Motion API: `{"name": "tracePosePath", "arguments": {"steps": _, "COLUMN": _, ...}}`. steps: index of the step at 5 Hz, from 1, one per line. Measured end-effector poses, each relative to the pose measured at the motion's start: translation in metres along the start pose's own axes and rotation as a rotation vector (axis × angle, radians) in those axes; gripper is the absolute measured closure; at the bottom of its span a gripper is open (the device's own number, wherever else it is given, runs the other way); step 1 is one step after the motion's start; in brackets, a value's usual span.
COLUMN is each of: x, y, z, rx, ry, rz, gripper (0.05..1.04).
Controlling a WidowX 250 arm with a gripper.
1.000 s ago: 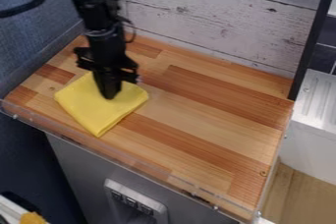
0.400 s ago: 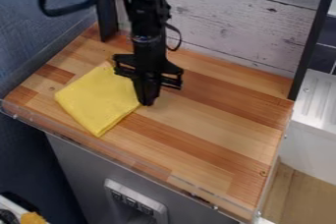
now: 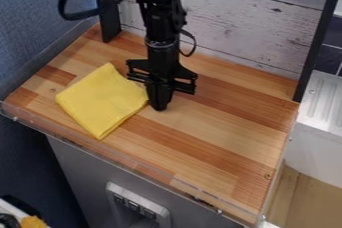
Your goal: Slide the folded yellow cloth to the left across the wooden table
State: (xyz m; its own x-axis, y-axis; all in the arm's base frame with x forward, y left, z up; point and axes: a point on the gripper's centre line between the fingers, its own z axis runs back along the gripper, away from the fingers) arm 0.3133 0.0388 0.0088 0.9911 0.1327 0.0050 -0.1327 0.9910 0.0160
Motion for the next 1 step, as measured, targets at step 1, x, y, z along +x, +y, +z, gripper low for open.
{"name": "tracePosePath", "arguments": {"steps": 1, "x": 0.0015, "y": 0.0148, "z": -0.0002, "rx": -0.004, "ry": -0.01, "rz": -0.014, "gripper": 1.02}}
